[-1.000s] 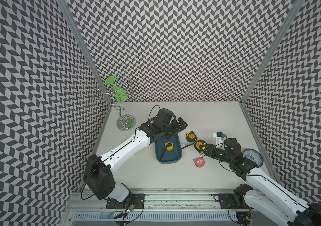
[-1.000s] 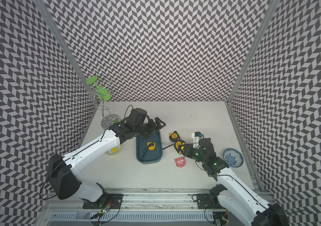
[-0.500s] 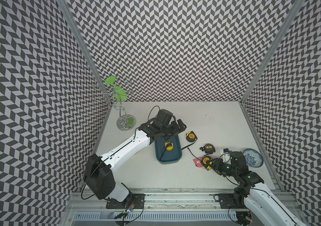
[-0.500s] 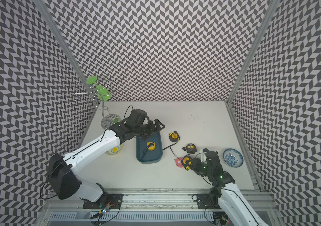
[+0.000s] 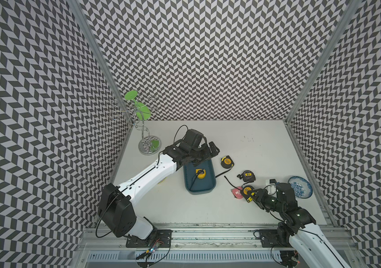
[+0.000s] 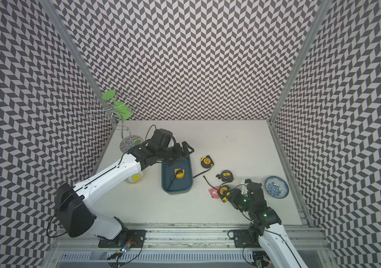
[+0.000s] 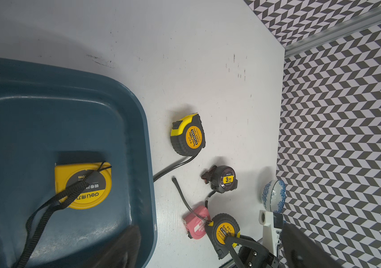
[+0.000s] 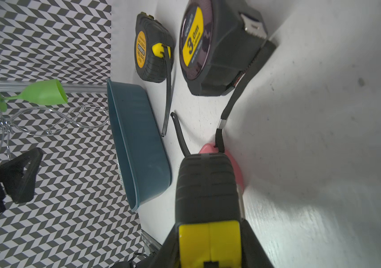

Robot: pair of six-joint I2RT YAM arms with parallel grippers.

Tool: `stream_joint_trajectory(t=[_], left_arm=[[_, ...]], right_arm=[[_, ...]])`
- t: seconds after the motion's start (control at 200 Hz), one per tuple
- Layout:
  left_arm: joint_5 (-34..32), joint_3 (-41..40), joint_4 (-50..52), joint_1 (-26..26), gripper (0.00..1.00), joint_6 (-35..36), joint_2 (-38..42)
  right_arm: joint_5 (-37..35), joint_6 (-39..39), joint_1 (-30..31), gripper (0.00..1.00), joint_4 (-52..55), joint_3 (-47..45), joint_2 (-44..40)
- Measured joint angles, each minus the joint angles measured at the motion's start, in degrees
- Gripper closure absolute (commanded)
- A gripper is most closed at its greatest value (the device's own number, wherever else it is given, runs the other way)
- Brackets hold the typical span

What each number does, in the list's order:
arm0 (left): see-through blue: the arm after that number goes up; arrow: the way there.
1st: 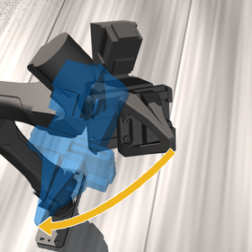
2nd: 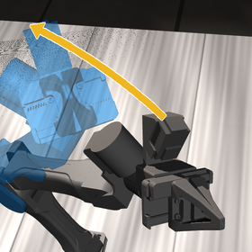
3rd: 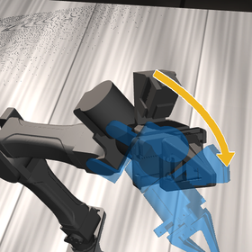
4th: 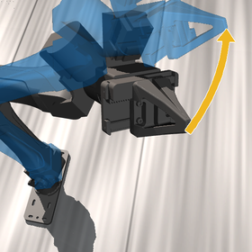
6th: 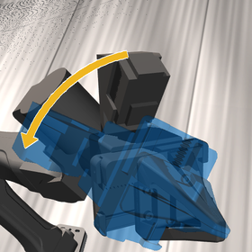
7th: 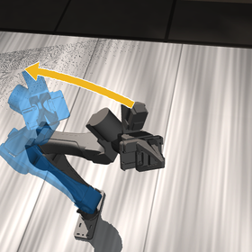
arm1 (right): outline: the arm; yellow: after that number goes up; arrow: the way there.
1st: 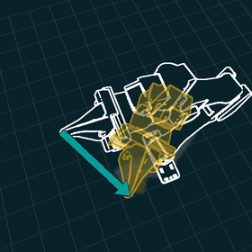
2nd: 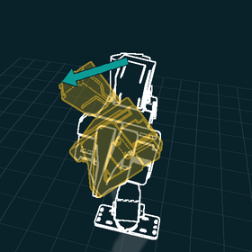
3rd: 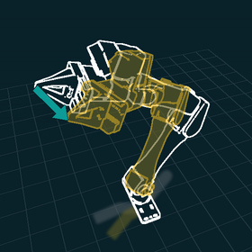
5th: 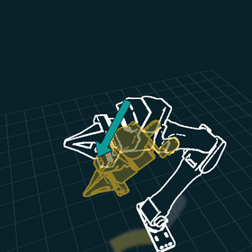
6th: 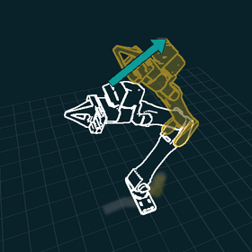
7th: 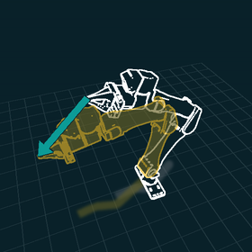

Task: Take the tape measure out of the storage box
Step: Place the tape measure at the center of the board.

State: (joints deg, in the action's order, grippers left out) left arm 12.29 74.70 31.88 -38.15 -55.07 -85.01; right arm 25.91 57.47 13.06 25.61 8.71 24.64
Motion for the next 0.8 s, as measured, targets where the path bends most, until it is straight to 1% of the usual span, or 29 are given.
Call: stream_joint_trajectory(t=[0.27,0.461,0.561,0.711,0.801], left_arm=[[0.0,0.0,0.0,0.4,0.0,0.0,0.8],[0.1,-0.5,-0.1,0.4,0.0,0.2,0.8],[0.2,-0.7,-0.1,0.5,0.0,0.2,0.8],[0.5,-0.7,-0.1,0.6,0.0,0.3,0.8],[0.7,-0.7,-0.1,0.7,0.0,0.4,0.8]], right_arm=[[-4.5,3.7,-0.1,0.83,5.3,0.0,-8.3],[-6.0,6.1,-0.1,0.83,5.9,-0.1,-13.2],[-6.3,6.8,-0.1,0.83,5.7,-0.2,-12.5],[-7.3,6.7,-0.2,0.8,5.6,-0.2,-7.5],[-7.9,6.6,-0.2,0.78,4.5,-0.1,-6.2]])
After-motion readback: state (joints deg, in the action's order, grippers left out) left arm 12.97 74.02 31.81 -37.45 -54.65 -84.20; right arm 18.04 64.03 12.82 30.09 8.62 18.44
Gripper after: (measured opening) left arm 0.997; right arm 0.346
